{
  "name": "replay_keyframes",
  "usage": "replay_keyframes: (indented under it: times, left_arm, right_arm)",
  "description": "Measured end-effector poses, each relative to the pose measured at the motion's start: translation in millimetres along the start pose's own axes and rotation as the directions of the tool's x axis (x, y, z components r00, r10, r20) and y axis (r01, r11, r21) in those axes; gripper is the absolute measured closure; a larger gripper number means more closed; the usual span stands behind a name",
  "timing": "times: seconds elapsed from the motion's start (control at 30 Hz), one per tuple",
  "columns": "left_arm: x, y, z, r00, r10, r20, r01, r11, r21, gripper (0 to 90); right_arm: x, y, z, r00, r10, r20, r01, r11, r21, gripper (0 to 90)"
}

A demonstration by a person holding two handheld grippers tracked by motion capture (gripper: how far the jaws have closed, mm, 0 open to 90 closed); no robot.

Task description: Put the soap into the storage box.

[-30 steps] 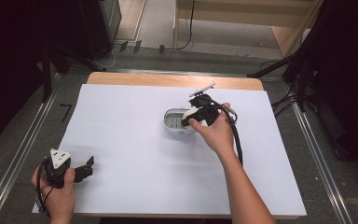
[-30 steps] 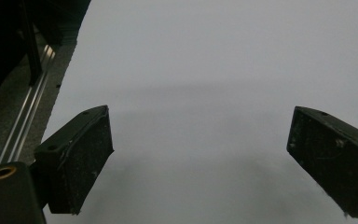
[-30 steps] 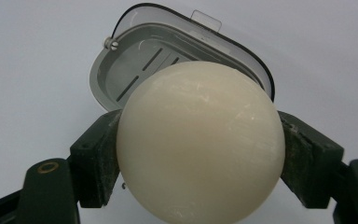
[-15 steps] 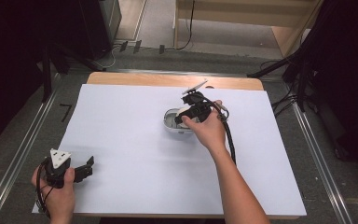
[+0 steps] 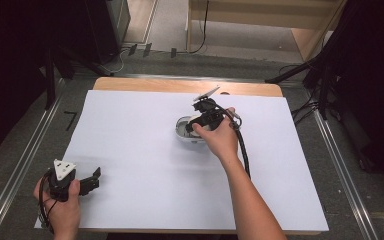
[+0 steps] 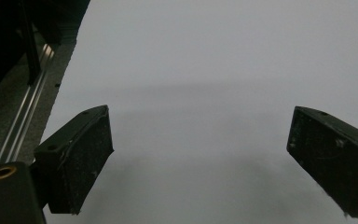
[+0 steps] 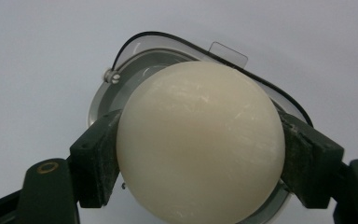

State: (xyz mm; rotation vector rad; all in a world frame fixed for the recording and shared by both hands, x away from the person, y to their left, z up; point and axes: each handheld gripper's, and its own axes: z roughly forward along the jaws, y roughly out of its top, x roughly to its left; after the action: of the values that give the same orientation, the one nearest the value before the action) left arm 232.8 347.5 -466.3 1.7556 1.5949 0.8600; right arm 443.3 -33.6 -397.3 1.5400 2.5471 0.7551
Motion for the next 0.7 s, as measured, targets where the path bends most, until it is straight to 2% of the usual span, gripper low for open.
replay_keyframes:
  times: [0.2,0.57,0.7]
  left_arm:
    - [0.0,0.0,0.1,1.0,0.0,0.0,0.0,1.0,0.0,7.3]
    - [0.1,0.0,0.2,1.0,0.0,0.001,0.0,1.0,0.0,7.4]
    - [0.1,0.0,0.1,1.0,-0.004,-0.001,0.004,1.0,-0.001,7.4]
  right_arm:
    - [-1.1,1.8,5.1,0.9998,0.018,-0.002,-0.018,0.9998,0.004,23.7]
    - [-2.0,2.3,12.2,0.9996,0.024,-0.013,-0.024,0.9995,0.02,23.6]
    - [-2.7,1.8,15.5,0.9995,0.029,-0.011,-0.028,0.9988,0.039,23.5]
